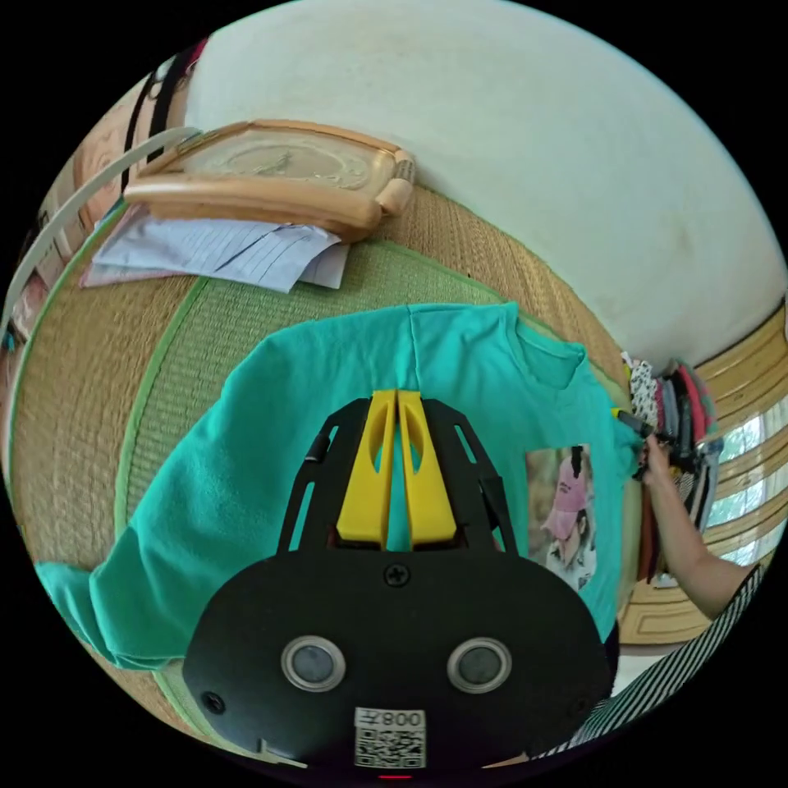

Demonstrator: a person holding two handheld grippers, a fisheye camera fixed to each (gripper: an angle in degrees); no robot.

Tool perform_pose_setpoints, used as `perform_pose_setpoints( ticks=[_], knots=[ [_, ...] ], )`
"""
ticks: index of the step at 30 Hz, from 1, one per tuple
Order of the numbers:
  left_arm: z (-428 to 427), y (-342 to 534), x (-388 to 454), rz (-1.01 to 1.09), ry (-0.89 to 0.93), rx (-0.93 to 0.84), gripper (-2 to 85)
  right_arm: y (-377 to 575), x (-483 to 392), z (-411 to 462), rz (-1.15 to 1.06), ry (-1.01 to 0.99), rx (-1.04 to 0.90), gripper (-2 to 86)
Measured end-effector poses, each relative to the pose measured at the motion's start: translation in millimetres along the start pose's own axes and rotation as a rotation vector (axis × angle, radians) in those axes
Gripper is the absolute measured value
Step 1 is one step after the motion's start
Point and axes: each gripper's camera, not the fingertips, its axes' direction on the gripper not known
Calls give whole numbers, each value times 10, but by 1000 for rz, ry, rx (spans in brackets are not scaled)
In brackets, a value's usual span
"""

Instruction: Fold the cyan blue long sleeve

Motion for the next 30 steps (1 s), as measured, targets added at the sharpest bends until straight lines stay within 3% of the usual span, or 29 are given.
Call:
perform_pose_setpoints(
  ticks=[8,12,17,18,22,27,29,30],
  knots=[
    [-296,301,-22,7,-58,2,3,-163,271,-167,22,27,-34,1],
    [-630,663,-92,4,-51,50,2,463,24,-649,-83,-29,74,1],
    [-884,1233,-396,-62,-134,9,2,1342,-32,-537,-106,28,-43,2],
    [-926,1283,-421,-53,-127,29,2,1504,33,-564,-103,14,14,2],
    [-1245,1547,-481,-123,-144,55,2,1643,307,-740,29,-40,-10,1],
    [-1349,1829,-524,-87,-150,-39,1,1860,68,-952,-78,-23,4,0],
    [-1489,1974,-653,-145,-103,1,1,1933,67,-786,-89,31,-81,0],
    [-1525,2005,-677,-167,-93,2,1,1992,137,-852,-44,-10,-27,0]
  ],
)
